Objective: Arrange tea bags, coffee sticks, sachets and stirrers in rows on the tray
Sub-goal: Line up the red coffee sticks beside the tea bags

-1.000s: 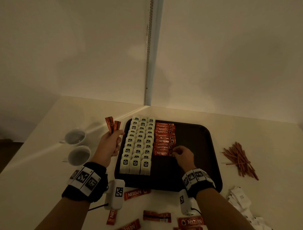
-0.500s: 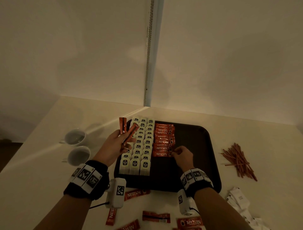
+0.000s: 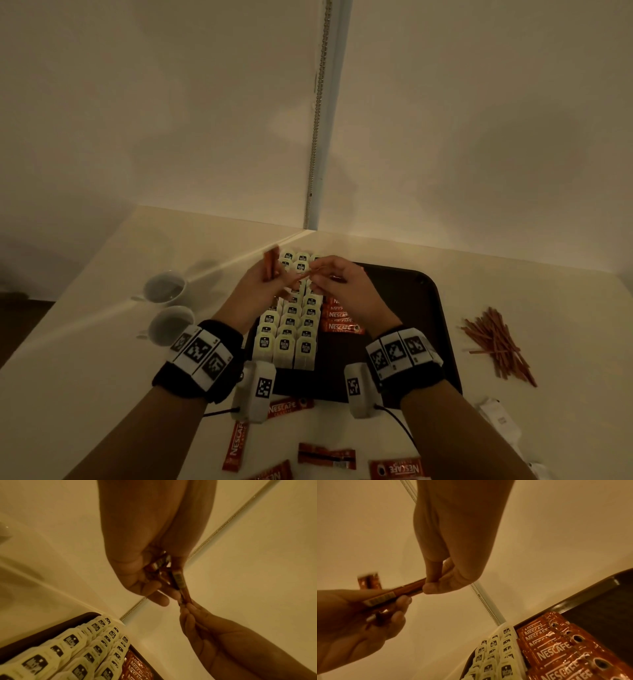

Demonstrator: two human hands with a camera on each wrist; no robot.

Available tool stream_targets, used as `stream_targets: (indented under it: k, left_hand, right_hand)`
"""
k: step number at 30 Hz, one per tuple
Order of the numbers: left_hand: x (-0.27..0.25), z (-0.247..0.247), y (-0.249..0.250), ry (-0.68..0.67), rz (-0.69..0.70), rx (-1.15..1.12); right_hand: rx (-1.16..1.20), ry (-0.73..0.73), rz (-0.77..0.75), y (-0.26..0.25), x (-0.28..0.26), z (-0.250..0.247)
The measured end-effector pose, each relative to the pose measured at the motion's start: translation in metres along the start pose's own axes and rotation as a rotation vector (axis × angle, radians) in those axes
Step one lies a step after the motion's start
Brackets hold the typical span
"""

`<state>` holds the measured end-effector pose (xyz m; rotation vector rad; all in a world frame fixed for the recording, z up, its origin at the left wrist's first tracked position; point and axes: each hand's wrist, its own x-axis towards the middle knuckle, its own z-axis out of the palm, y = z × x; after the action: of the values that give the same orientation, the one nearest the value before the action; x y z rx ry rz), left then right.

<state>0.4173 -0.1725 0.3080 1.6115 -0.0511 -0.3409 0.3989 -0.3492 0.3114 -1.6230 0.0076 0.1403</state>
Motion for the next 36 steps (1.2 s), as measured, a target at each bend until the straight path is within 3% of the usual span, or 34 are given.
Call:
stream_targets:
  k: [6,9,12,19,23,28,32,36]
  left_hand:
    - [-0.007,-0.003,0.002,0.016,0.002,-0.046]
    - [-0.011,-0.003,0.006,0.046,-0.072,-0.207]
    - [-0.013,-0.003,0.010,0.038,-0.079,-0.270]
    - [-0.011,0.000,0.020,0.111,0.014,-0.202]
    - [-0.007,-0.004,0.014,0.168,0.141,0.033]
    - [-0.002,-0.006,0.019,0.110,0.177,0.219]
    - [0.001,-0.005,0.023,0.073,0.187,0.227]
    - [0.002,-0.006,0.021,0.094,0.156,0.106]
  right_hand:
    - [0.071,0.086,-0.024,0.002,0.000,0.007]
    - [0.078,0.193,-0.095,0.003,-0.001,0.009]
    - [0.097,0.195,-0.134,0.004,-0.003,0.011]
    - [0.166,0.211,-0.102,0.017,-0.001,0.019]
    - [0.194,0.077,-0.018,0.017,-0.004,0.020]
    - [0.238,0.002,0.082,0.017,-0.004,0.023]
    - [0.355,-0.022,0.125,0.018,-0.003,0.024]
    - [0.480,0.071,0.150,0.016,-0.001,0.020]
